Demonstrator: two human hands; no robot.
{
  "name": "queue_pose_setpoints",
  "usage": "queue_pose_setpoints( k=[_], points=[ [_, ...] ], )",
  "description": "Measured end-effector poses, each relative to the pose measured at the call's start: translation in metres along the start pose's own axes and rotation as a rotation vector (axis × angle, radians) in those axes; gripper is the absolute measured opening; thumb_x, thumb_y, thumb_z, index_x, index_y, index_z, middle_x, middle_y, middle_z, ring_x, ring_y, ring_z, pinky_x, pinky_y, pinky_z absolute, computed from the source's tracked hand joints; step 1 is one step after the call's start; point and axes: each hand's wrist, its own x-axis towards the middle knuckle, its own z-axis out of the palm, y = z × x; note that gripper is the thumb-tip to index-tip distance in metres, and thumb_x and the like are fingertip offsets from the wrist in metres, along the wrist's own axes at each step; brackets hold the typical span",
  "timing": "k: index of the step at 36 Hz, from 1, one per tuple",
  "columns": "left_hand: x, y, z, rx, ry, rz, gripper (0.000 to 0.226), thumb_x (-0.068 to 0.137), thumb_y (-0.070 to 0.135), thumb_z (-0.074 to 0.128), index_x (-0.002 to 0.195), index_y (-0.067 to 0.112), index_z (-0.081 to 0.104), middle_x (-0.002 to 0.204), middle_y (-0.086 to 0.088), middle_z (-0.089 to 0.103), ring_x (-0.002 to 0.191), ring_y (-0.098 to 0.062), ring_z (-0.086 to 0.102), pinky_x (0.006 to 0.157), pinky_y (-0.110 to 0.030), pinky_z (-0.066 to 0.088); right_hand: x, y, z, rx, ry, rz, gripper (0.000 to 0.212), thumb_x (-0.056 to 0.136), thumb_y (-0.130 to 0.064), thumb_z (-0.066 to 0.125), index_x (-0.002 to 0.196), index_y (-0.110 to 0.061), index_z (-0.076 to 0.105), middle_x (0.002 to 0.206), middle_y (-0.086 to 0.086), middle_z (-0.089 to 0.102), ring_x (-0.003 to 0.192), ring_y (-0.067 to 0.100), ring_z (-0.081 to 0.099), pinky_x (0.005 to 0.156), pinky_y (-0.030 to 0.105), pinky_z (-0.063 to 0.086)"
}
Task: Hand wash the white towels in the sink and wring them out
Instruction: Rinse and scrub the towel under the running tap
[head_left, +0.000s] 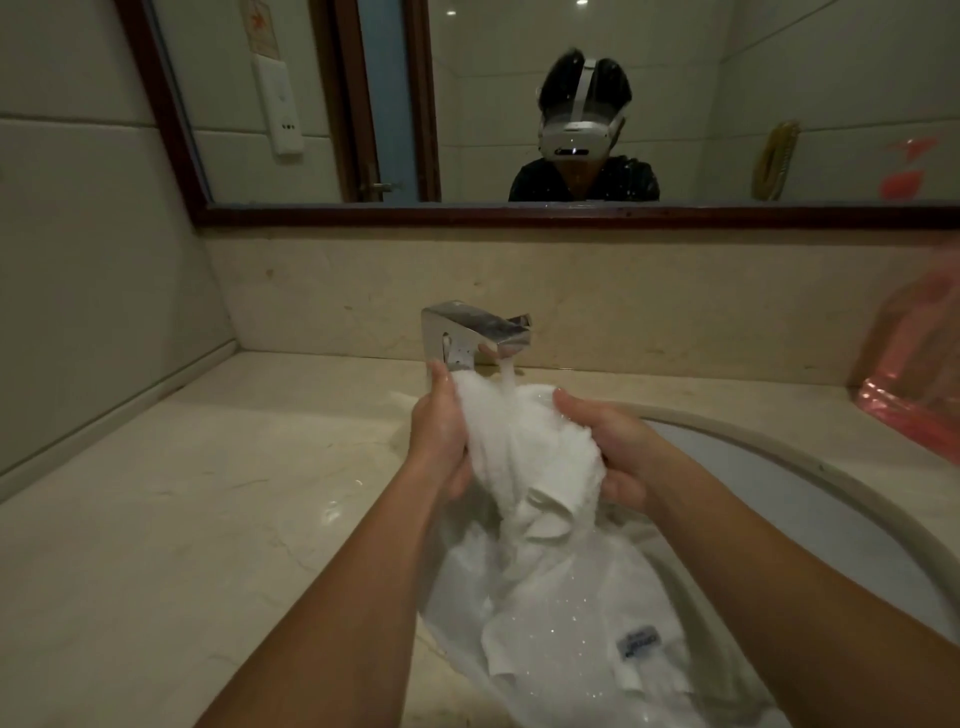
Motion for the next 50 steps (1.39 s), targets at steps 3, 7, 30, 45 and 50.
queue_pose_setpoints(
  k=[3, 7, 30, 45, 50],
  points=[
    [0.005, -0.012, 0.005, 0.103, -0.037, 0.033, 0.063, 0.1, 0.071, 0.041, 0.133, 0.023, 0.064, 0.125, -0.014, 0.074, 0.11, -0.033, 0.074, 0.097, -0.056, 0.06, 0.0, 0.003, 0.023, 0.084, 0.017, 0.0, 0.054, 0.109, -0.048, 0.05, 0.128, -0.001, 0.07, 0.123, 0.023, 0.076, 0.114, 0.036, 0.074, 0.105, 0.047, 0.054],
    [-0.006, -0.01, 0.017, 0.265, -0.003, 0.167, 0.056, 0.11, 0.06, 0.028, 0.147, 0.025, 0.053, 0.137, -0.008, 0.064, 0.124, -0.03, 0.063, 0.105, -0.053, 0.053, 0.002, 0.01, 0.047, 0.048, 0.007, -0.026, 0.062, 0.107, -0.061, 0.048, 0.127, -0.009, 0.075, 0.122, 0.022, 0.077, 0.111, 0.036, 0.076, 0.107, 0.049, 0.054],
    [0.009, 0.0, 0.001, 0.143, 0.065, 0.046, 0.056, 0.108, 0.059, 0.047, 0.106, 0.008, 0.07, 0.1, -0.014, 0.08, 0.093, -0.03, 0.077, 0.085, -0.046, 0.064, -0.011, -0.001, -0.013, -0.195, -0.078, -0.059, 0.043, 0.095, -0.013, 0.076, 0.133, 0.003, 0.066, 0.111, 0.021, 0.075, 0.09, 0.029, 0.076, 0.074, 0.04, 0.065],
    [-0.007, -0.016, 0.011, 0.716, -0.342, -0.094, 0.116, 0.073, 0.104, -0.003, 0.143, 0.04, 0.063, 0.151, 0.001, 0.059, 0.141, -0.021, 0.05, 0.118, -0.045, 0.036, -0.013, -0.031, -0.01, 0.259, -0.127, -0.122, 0.057, 0.093, -0.042, 0.059, 0.126, 0.002, 0.067, 0.111, 0.022, 0.075, 0.1, 0.035, 0.076, 0.09, 0.044, 0.063],
    [-0.004, -0.009, 0.01, 0.338, -0.225, -0.137, 0.105, 0.084, 0.095, 0.005, 0.107, 0.024, 0.078, 0.108, -0.01, 0.081, 0.115, -0.032, 0.071, 0.101, -0.046, 0.056, -0.007, -0.027, -0.032, 0.226, 0.025, -0.102, 0.054, 0.106, -0.042, 0.057, 0.138, 0.0, 0.065, 0.123, 0.026, 0.074, 0.109, 0.04, 0.075, 0.098, 0.05, 0.055]
  ],
)
